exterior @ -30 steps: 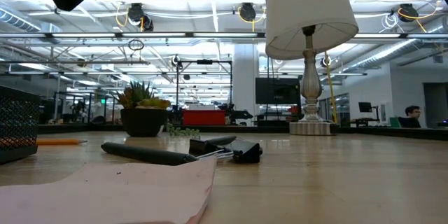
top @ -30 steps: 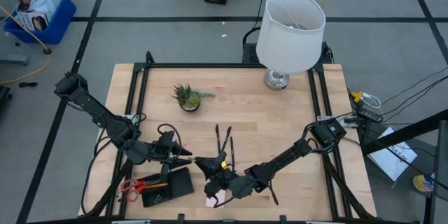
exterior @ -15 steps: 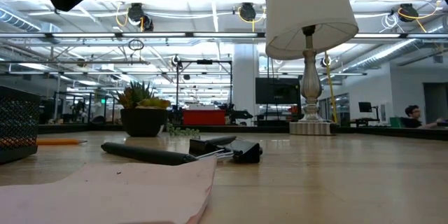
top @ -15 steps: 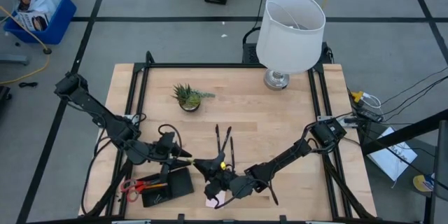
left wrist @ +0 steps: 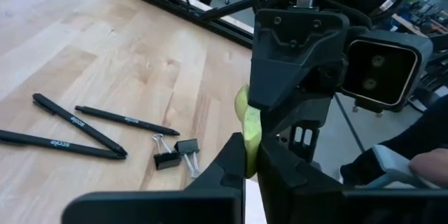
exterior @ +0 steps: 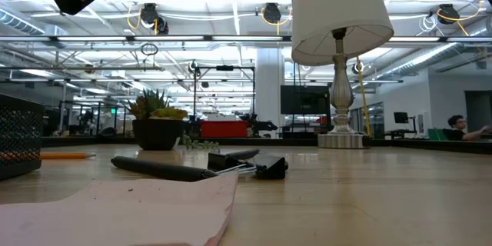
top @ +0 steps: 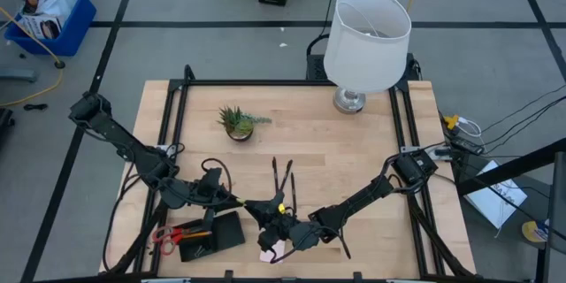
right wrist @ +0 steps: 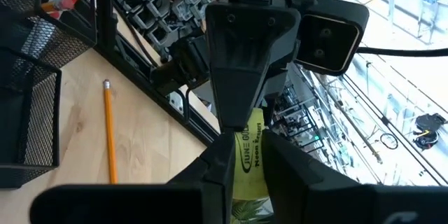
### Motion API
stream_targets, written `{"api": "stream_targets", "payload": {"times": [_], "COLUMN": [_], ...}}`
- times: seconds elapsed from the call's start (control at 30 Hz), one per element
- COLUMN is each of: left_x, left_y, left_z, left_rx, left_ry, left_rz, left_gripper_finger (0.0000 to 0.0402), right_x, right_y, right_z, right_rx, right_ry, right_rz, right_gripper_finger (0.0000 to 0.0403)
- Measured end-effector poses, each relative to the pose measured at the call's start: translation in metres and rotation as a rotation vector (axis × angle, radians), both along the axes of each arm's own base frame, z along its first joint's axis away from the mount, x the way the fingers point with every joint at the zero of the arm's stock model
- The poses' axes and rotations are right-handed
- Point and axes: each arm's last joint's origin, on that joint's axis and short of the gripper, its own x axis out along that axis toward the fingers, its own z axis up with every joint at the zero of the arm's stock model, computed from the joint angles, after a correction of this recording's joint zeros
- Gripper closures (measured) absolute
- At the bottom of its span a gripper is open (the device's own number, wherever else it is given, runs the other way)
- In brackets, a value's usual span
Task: Pick and place office supplies into organizer
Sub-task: Put the eraser into the bottom left section of the desk organizer
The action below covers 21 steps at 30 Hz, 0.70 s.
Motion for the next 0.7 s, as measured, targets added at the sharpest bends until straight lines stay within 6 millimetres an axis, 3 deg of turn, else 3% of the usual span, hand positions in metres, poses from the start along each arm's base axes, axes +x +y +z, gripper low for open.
{"api": "stream_targets", "payload": {"times": [0.13, 0.37, 0.53, 0.7], "left_x": [-0.001, -0.004, -0.004, -0.004], "left_y": [-0.002, -0.006, -0.006, -0.006], "left_z": [0.0, -0.001, -0.001, -0.001], "left_rx": [-0.027, -0.046, -0.047, -0.043], "left_ry": [0.009, 0.027, 0.027, 0.026], "left_rz": [-0.031, -0.075, -0.077, -0.077], "left_gripper_finger": [0.0368, 0.0386, 0.0373, 0.0385], "right_x": [-0.003, -0.015, -0.023, -0.05], "right_y": [0.006, 0.024, 0.033, 0.033], "right_z": [-0.001, -0.003, -0.008, -0.01], "right_rx": [-0.003, -0.021, 0.053, 0.253], "right_ry": [0.008, 0.029, 0.006, 0.036], "right_rz": [0.015, 0.006, 0.007, 0.23], "right_gripper_finger": [0.0334, 0.0317, 0.0315, 0.0314]}}
